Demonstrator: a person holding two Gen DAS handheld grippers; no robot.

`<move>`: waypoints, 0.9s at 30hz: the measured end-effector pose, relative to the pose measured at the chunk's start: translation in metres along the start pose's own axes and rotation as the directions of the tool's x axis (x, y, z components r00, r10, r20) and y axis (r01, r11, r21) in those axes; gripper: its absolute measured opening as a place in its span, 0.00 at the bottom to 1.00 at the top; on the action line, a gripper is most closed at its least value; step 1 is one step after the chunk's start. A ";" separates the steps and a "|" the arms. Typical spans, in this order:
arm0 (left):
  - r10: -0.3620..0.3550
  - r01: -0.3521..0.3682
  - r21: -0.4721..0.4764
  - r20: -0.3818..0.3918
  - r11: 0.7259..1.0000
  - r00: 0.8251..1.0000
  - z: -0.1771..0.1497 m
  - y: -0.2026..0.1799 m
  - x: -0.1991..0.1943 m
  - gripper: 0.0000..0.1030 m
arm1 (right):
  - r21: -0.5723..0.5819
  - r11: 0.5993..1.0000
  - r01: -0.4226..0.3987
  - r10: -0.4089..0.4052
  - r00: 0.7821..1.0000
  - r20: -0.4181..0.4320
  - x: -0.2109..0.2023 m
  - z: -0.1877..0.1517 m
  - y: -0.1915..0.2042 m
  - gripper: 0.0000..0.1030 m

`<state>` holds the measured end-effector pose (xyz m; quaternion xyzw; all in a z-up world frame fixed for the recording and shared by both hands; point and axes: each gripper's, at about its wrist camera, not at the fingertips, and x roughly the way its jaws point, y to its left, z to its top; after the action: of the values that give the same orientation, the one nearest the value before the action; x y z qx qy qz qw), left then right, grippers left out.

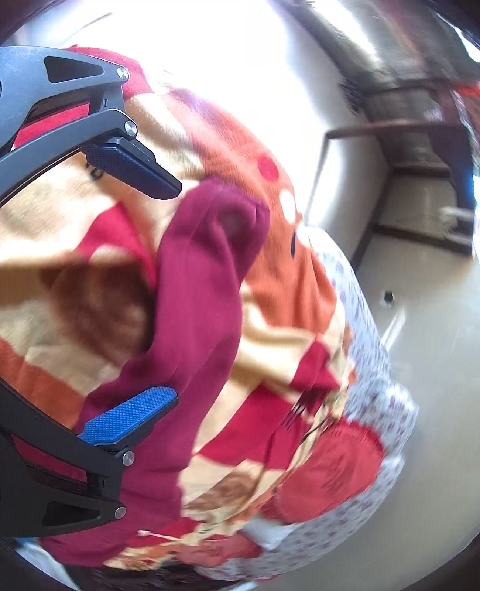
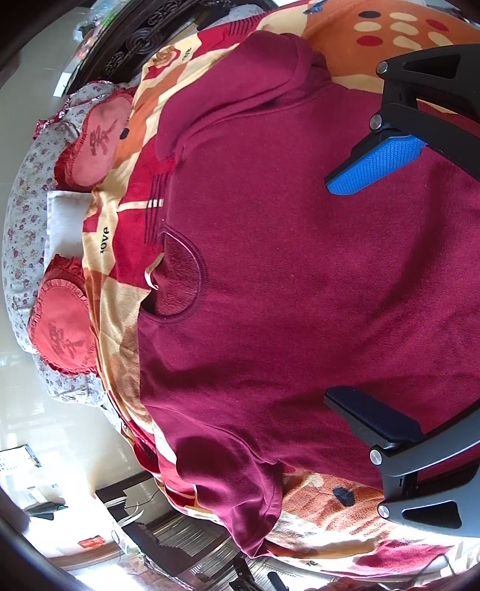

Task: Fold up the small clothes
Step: 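Grasp the sweatshirt sleeve cuff with the left tool and lift it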

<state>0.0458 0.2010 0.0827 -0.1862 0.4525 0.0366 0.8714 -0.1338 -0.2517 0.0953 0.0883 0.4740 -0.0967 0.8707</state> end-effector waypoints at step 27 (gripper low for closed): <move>-0.072 0.065 -0.230 -0.025 0.971 0.997 0.027 0.053 0.042 0.11 | -0.020 0.999 -0.043 0.042 0.998 -0.055 0.025 0.005 0.017 1.00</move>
<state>0.0789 0.2552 0.0476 -0.3016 0.4528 0.0553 0.8372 -0.1118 -0.2382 0.0775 0.0919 0.4968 -0.0709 0.8601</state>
